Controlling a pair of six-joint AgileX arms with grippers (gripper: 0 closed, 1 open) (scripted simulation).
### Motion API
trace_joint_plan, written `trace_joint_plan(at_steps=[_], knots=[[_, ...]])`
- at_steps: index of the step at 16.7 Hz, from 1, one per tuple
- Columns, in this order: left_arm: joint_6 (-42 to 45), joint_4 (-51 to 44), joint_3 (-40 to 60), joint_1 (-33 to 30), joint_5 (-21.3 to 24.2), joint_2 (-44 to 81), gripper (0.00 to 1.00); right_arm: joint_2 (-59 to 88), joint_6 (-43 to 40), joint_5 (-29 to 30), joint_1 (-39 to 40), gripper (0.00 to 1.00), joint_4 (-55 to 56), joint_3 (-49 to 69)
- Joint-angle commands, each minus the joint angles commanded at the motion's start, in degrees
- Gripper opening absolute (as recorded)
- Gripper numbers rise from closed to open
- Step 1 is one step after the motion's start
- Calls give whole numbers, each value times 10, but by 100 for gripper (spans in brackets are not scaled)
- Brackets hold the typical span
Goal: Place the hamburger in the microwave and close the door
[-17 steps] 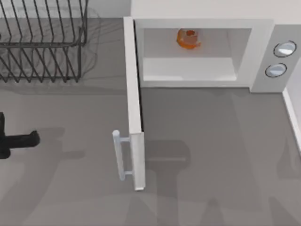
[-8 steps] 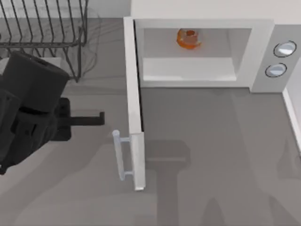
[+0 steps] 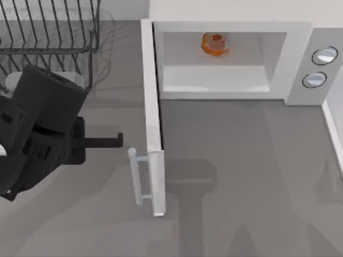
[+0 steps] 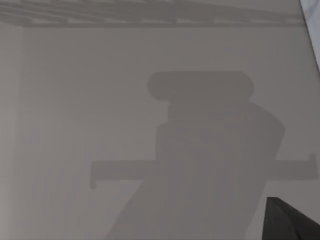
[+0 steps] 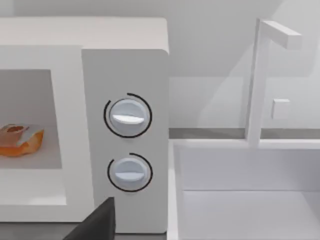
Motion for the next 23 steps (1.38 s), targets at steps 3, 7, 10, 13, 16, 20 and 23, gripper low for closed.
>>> trace_joint_plan(at_steps=[3, 7, 10, 13, 16, 20, 23], knots=[[1, 68, -49, 0, 0, 22, 0, 0, 0, 0, 0, 100, 0, 0], [2, 201, -121, 0, 0, 49, 0, 0, 0, 0, 0, 100, 0, 0], [3, 251, -164, 1, 1, 72, 0, 0, 0, 0, 0, 100, 0, 0], [3, 256, -168, 1, 1, 76, 0, 0, 0, 0, 0, 100, 0, 0], [2, 253, -165, -2, -1, 75, 0, 0, 0, 0, 0, 100, 0, 0], [-54, 231, -109, -60, -39, 136, 0, 0, 0, 0, 0, 100, 0, 0], [-110, 215, -51, -125, -66, 209, 0, 0, 0, 0, 0, 100, 0, 0]])
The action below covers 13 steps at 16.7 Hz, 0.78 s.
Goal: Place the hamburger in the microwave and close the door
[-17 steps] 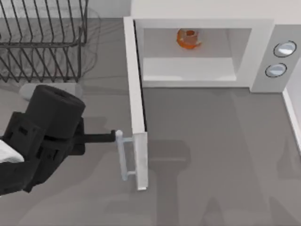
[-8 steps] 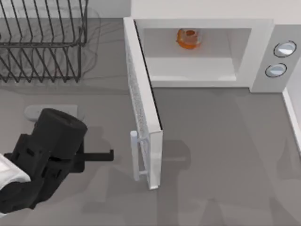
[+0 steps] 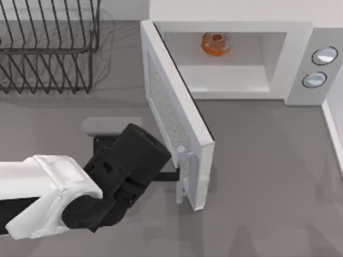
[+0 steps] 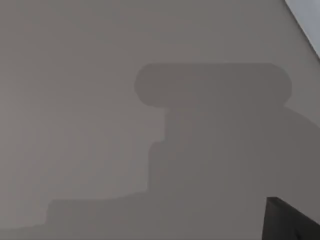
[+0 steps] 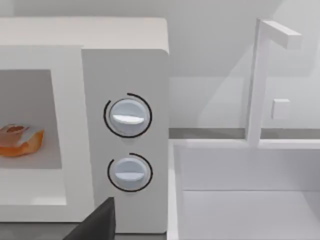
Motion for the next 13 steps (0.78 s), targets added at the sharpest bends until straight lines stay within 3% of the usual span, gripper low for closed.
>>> trace_joint_plan(at_steps=[3, 9, 13], knots=[[-43, -18, 43, -44, -30, 42, 0, 0, 0, 0, 0, 100, 0, 0], [-53, -26, 56, -52, -34, 54, 0, 0, 0, 0, 0, 100, 0, 0], [-97, -68, 146, -93, -54, 129, 0, 0, 0, 0, 0, 100, 0, 0]])
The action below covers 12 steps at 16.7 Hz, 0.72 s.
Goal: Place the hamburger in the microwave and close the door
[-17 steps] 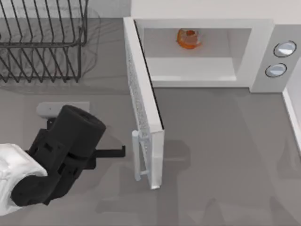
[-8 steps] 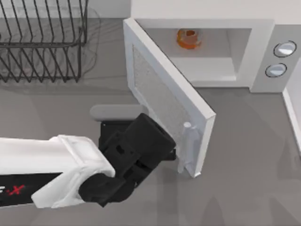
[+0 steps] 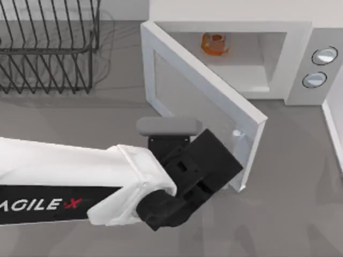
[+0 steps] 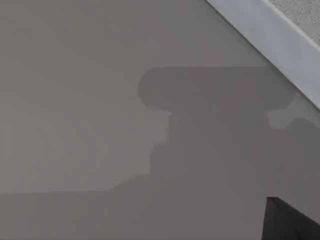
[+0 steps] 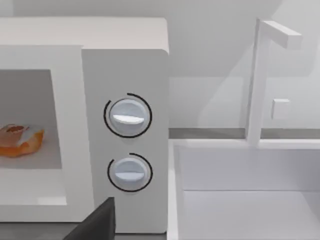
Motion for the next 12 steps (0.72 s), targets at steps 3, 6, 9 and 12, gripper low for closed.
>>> trace_joint_plan(at_steps=[3, 6, 9, 12], knots=[[-37, -37, 87, -34, -17, 61, 0, 0, 0, 0, 0, 100, 0, 0], [-57, -59, 124, -52, -24, 94, 0, 0, 0, 0, 0, 100, 0, 0], [-57, -60, 124, -52, -24, 95, 0, 0, 0, 0, 0, 100, 0, 0], [-61, -64, 132, -51, -24, 100, 0, 0, 0, 0, 0, 100, 0, 0]])
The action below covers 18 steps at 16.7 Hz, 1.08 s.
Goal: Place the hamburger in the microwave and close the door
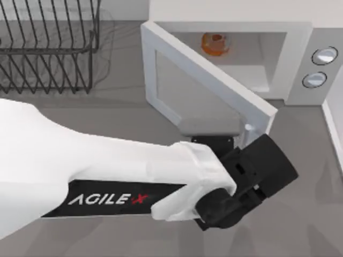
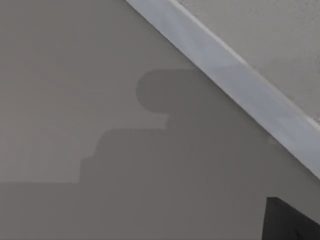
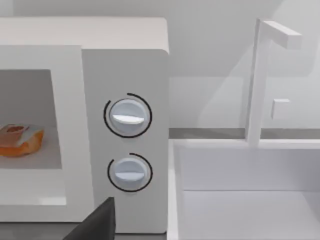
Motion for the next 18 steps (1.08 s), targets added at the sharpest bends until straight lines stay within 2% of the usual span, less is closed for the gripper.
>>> trace_joint_plan(at_steps=[3, 7, 10, 18], knots=[[-19, -32, 59, -13, -8, 45, 0, 0, 0, 0, 0, 100, 0, 0], [-48, -97, 201, -42, -17, 126, 0, 0, 0, 0, 0, 100, 0, 0], [-64, -135, 270, -57, -21, 171, 0, 0, 0, 0, 0, 100, 0, 0], [-58, -140, 295, -48, -17, 189, 0, 0, 0, 0, 0, 100, 0, 0]])
